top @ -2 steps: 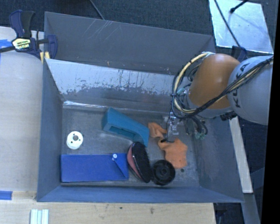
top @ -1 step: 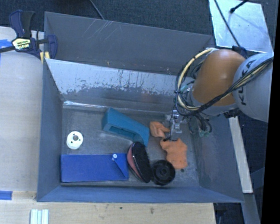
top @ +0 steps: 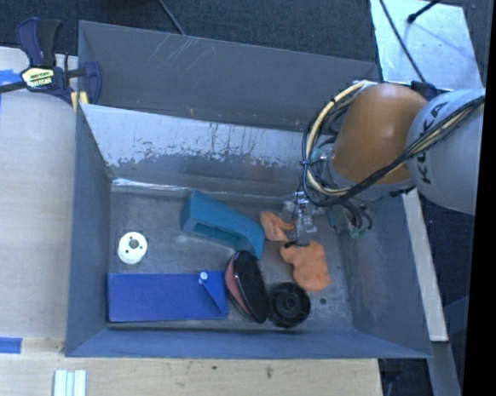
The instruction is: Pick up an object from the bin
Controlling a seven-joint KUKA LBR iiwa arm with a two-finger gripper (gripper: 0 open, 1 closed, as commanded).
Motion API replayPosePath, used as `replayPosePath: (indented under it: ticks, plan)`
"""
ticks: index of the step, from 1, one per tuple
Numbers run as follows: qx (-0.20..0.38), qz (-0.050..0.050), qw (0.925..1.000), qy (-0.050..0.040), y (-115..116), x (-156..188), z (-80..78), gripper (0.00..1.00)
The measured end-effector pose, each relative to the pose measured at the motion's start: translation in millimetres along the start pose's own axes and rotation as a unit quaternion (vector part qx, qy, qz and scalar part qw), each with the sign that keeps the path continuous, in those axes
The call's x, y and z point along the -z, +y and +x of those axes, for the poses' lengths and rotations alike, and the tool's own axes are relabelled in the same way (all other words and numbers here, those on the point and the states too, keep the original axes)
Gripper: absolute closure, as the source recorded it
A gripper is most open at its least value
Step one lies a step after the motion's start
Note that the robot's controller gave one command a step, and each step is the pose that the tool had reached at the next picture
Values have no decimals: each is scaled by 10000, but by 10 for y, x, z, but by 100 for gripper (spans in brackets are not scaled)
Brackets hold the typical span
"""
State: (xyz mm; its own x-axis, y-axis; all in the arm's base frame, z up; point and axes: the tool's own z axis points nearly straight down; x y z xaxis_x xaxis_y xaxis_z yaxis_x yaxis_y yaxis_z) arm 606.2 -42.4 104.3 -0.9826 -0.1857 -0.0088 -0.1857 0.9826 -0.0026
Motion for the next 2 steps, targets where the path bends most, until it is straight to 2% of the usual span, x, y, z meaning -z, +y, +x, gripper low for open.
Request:
replayPosePath:
  ticks: [1, 2]
  plan:
    - [142, -11, 9999, 18, 31, -50, 40, 100]
    - [2367, -21, 9716, 14, 545, 191, -266, 100]
